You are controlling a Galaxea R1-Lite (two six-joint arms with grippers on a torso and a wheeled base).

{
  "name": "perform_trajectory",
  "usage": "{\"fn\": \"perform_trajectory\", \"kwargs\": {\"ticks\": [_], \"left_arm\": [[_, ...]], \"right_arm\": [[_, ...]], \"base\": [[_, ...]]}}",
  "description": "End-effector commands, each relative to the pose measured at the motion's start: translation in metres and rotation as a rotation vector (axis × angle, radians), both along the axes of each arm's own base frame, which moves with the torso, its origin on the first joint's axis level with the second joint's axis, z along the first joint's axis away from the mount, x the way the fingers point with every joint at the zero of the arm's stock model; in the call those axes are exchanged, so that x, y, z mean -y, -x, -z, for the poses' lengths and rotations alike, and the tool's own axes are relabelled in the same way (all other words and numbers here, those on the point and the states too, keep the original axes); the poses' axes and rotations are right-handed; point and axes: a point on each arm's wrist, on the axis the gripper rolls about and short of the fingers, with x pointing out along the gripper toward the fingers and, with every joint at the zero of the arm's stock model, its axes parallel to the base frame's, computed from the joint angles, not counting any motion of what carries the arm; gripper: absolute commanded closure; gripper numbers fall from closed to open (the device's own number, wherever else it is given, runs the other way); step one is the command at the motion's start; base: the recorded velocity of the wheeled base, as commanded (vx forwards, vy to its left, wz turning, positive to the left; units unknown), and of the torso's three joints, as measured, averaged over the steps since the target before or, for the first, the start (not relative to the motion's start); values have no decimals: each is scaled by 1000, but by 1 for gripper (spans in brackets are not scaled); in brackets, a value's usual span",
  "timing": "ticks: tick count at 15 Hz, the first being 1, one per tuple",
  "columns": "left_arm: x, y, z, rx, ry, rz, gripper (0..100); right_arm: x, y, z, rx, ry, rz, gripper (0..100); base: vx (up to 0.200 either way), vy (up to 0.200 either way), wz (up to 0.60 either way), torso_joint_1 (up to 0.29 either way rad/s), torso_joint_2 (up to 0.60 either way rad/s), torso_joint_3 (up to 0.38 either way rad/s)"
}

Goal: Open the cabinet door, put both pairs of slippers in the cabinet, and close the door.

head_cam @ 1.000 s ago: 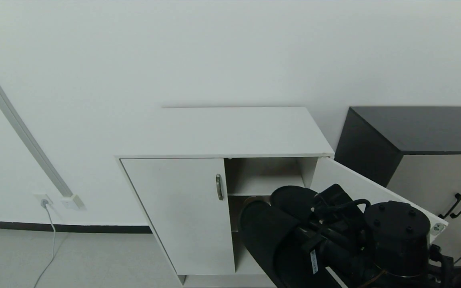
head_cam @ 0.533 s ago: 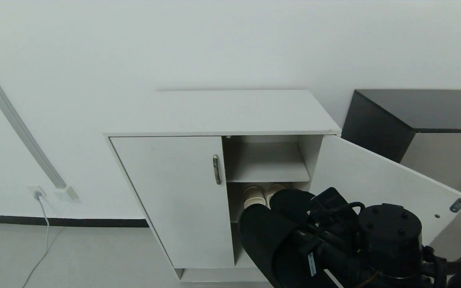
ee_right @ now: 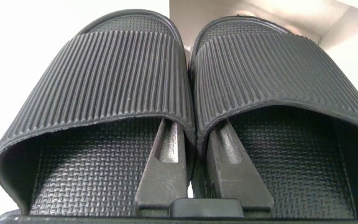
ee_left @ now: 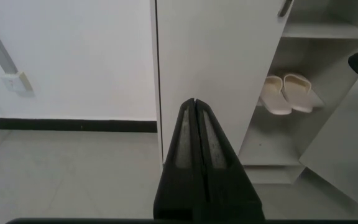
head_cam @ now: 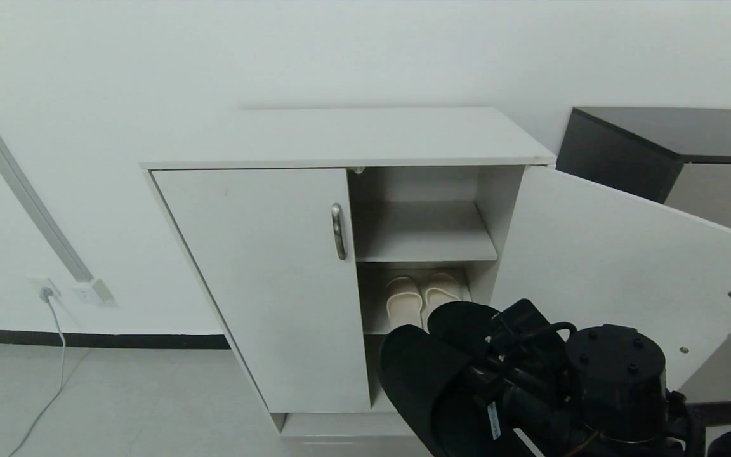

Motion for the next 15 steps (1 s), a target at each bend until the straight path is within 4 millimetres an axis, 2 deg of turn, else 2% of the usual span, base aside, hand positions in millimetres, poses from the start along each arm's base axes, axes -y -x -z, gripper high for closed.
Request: {"fn": "perform_trajectory", "kwargs": {"ticks": [1,10,13,15], "left_arm": [[0,0,0,1,1,0,100],[0,0,0,0,-1,0,100],[0,0,0,1,-1,0,100],[0,0,0,0,-1,0,100]], "right_arm": [[0,0,1,-1,2,-1,100],[-3,-1,5,3,3,-5,100],[-5,-3,10,20,-6,-4,100],[-19,-8,12,53,3,51,100]], "base": [[0,0,0,-119,456,330],[0,0,0,-65,438,368],[0,0,0,-4,131,111],[0,0,0,0,0,0]]}}
